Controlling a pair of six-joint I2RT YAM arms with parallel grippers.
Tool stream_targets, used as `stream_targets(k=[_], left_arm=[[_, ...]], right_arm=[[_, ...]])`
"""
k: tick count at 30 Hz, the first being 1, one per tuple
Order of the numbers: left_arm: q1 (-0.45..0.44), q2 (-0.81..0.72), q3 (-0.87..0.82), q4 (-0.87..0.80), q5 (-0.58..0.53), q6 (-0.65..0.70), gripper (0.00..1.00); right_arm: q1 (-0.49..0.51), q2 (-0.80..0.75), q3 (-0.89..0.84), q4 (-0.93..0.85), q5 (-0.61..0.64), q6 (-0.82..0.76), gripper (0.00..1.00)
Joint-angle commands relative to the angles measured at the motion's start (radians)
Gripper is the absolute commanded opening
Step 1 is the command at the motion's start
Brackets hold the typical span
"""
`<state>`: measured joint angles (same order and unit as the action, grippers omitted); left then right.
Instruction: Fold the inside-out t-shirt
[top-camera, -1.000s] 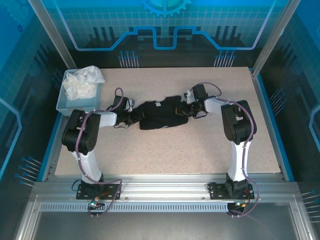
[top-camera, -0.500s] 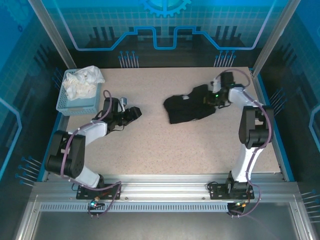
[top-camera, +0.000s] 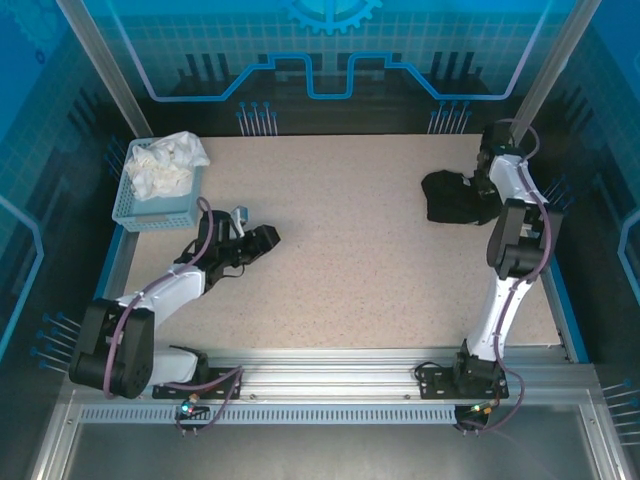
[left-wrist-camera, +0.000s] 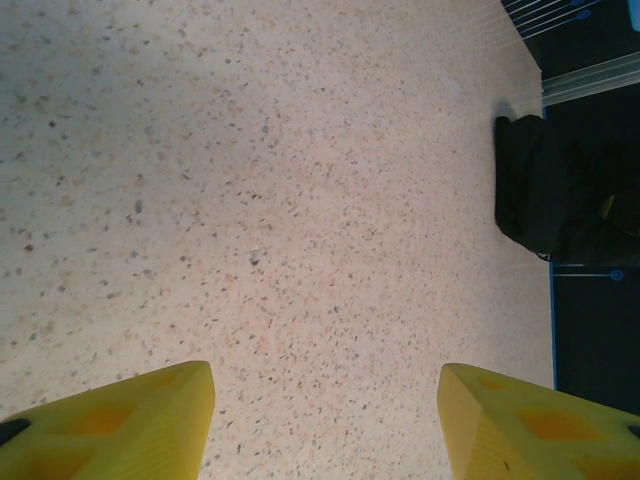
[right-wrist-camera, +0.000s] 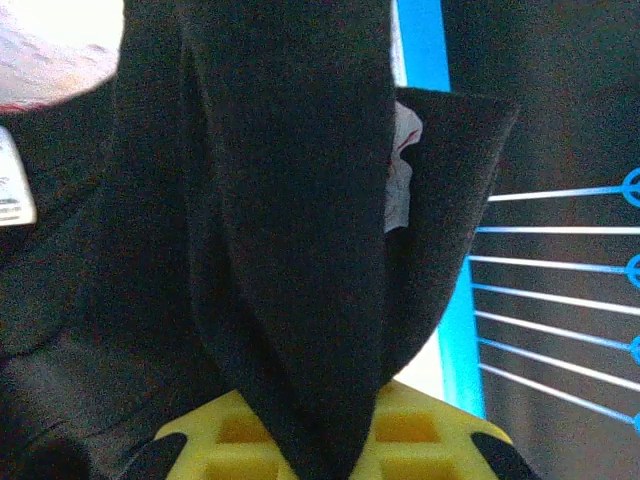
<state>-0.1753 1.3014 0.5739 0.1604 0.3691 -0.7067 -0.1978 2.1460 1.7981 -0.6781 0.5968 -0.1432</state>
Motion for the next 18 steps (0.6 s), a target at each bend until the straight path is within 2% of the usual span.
stream_targets(k=[1, 5, 8, 12, 15, 18], left_arm=[[-0.008, -0.029, -0.013, -0.039, -0.026, 0.001, 0.62], [-0.007, -0.051, -0.001, -0.064, -0.044, 0.01, 0.62], [-0.007, -0.072, 0.013, -0.093, -0.068, 0.033, 0.63], [-0.007, -0.1, 0.042, -0.159, -0.163, 0.13, 0.63], [-0.007, -0.151, 0.065, -0.215, -0.253, 0.204, 0.66], [-0.006, -0.239, 0.062, -0.224, -0.35, 0.245, 0.73]], right_arm=[[-0.023, 0.072, 0.072, 0.023, 0.196, -0.067, 0.31], [-0.012, 0.074, 0.104, -0.01, 0.207, -0.023, 0.62], [0.018, -0.017, 0.043, 0.023, 0.177, 0.001, 0.74], [0.094, -0.182, -0.086, 0.058, 0.096, 0.068, 0.82], [0.18, -0.359, -0.285, 0.149, 0.016, 0.122, 0.85], [0.256, -0.549, -0.503, 0.26, -0.055, 0.177, 0.9]])
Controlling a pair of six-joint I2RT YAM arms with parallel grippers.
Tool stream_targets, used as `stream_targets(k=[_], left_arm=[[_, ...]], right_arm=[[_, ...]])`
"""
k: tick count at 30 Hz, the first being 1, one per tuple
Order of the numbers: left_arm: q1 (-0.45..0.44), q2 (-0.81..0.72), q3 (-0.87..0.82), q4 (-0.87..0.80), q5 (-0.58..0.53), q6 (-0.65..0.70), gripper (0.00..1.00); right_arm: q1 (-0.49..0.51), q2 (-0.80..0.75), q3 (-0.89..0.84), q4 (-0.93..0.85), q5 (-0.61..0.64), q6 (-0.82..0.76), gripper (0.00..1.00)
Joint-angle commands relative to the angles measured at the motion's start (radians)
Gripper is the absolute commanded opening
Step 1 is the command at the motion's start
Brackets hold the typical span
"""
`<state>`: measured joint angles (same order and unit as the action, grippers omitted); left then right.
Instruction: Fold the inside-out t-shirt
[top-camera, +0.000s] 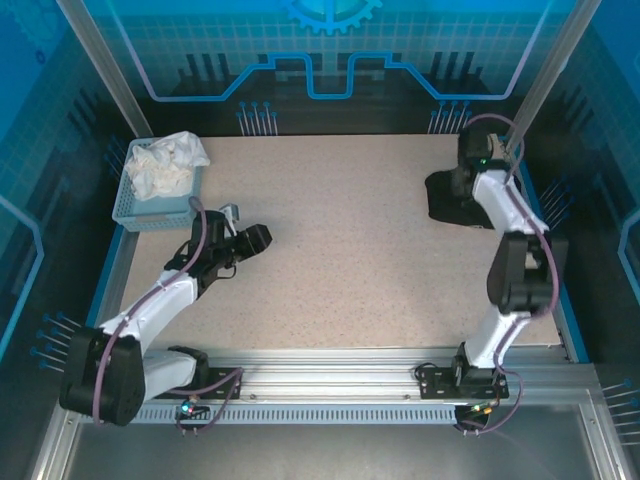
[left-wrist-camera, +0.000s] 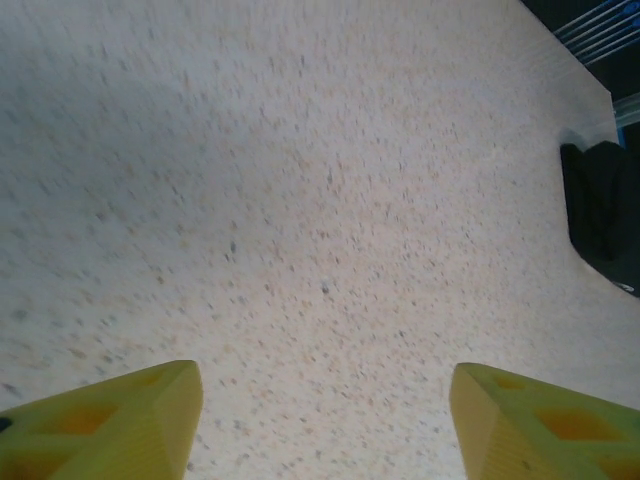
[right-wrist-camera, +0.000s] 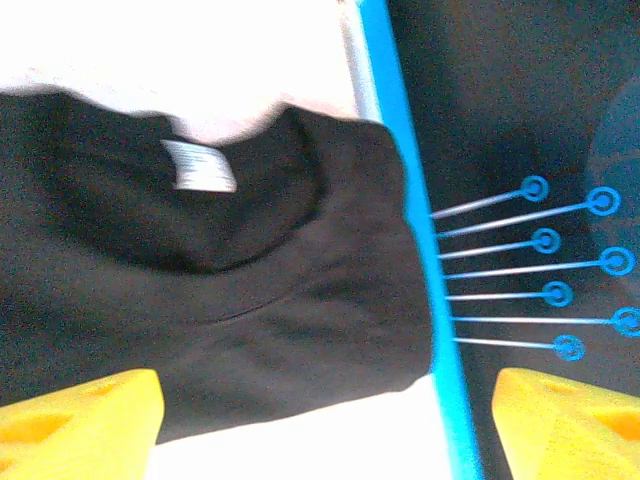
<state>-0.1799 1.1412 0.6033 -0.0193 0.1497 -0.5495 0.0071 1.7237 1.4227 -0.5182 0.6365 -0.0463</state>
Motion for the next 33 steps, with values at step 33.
stream_targets(k=[33], left_arm=[[0.149, 0.407, -0.225, 0.943, -0.326, 0.544, 0.99]], right_arm=[[0.083, -0.248, -0.974, 1.227, -0.393, 0.082, 1.0]])
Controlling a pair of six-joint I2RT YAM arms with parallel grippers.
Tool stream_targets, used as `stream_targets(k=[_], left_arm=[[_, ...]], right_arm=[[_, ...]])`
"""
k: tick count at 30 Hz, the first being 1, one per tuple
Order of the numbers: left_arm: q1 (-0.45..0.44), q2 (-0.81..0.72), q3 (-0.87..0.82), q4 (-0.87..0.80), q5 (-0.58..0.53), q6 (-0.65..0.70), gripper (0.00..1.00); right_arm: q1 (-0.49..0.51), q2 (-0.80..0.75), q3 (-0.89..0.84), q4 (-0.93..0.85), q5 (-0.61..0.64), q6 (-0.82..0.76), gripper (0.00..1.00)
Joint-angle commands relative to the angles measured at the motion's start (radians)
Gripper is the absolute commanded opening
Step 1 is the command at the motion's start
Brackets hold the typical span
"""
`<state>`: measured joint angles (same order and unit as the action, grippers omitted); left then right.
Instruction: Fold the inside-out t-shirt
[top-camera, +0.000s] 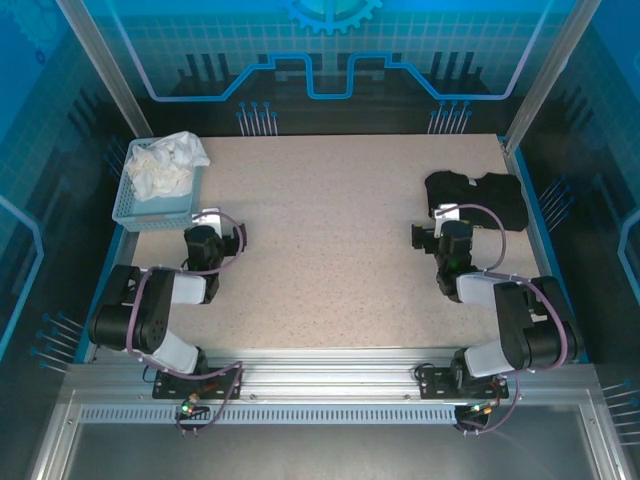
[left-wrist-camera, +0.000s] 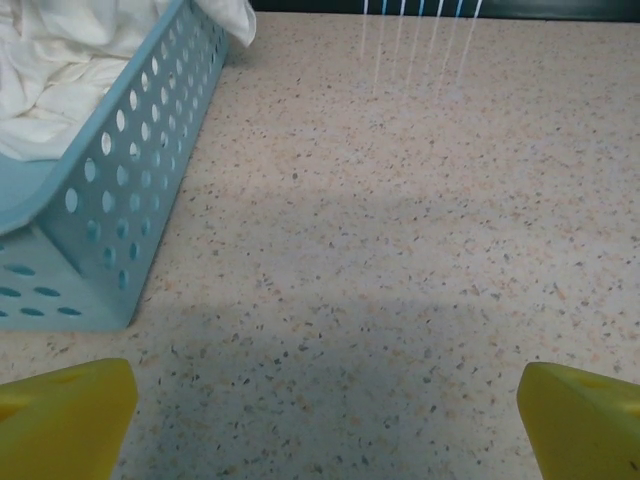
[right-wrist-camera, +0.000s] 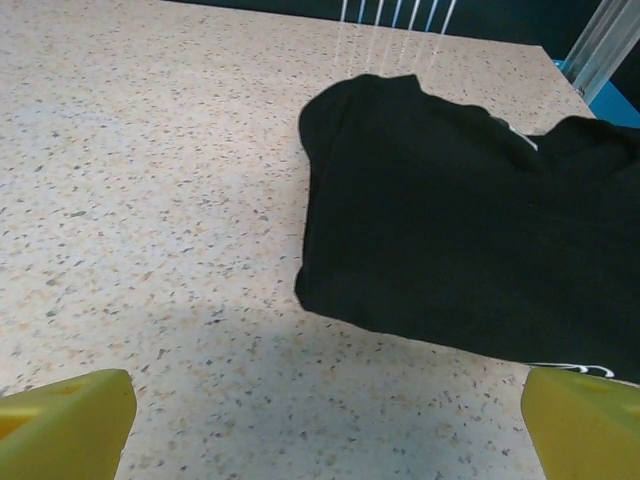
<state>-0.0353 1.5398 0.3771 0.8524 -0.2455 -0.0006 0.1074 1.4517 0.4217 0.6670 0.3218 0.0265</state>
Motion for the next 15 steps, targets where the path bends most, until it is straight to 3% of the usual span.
stream_targets(k=[1, 4, 15], left_arm=[[0.005, 0.008, 0.002, 0.072, 0.069, -0.004, 0.99], [0.005, 0.011, 0.0, 0.08, 0.068, -0.003, 0.99], [0.005, 0.009, -0.001, 0.08, 0.068, -0.003, 0.99]], right_arm=[[-0.017, 0.026, 0.028, 0.04, -0.087, 0.005, 1.0], [-0.024, 0.053, -0.004, 0.119, -0.13, -0.008, 1.0], [-0.025, 0.05, -0.002, 0.111, -0.14, -0.01, 1.0]])
